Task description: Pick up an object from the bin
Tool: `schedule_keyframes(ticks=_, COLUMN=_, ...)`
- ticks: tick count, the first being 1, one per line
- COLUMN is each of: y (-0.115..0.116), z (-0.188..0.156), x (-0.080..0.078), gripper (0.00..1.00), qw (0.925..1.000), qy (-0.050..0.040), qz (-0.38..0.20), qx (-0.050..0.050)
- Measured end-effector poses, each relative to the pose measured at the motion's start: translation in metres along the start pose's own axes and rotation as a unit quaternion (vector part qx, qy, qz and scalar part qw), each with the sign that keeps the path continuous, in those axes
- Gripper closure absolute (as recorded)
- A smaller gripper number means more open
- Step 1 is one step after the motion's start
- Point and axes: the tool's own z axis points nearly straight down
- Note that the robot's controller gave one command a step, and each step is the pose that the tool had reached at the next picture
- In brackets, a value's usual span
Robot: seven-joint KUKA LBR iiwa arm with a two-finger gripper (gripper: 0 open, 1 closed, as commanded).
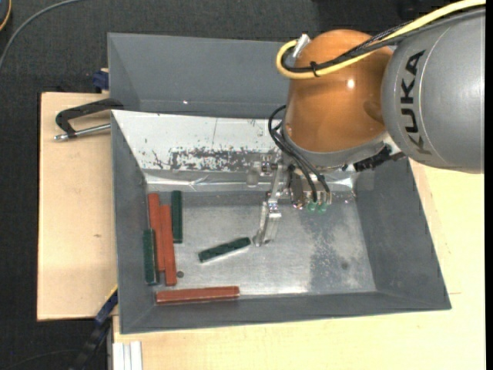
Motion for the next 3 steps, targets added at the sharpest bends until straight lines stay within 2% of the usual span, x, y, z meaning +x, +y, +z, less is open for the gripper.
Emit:
schedule_keyframes(ticks=1, y=0.002, z=0.177, x=-0.019, gripper=0.00, qw=0.9796, qy=0.0031, qz=-0.201, qx=0.000)
schedule_keyframes(ticks=2, y=0.006, z=0.143, x=0.005, gripper=0.00, qw=0.9921, qy=0.0002, qz=-0.125, qx=0.000)
schedule_keyframes(ticks=3, y=-0.002, z=0.144, x=0.012, gripper=0.00, qw=0.9990, qy=0.0008, qz=-0.046, qx=0.000)
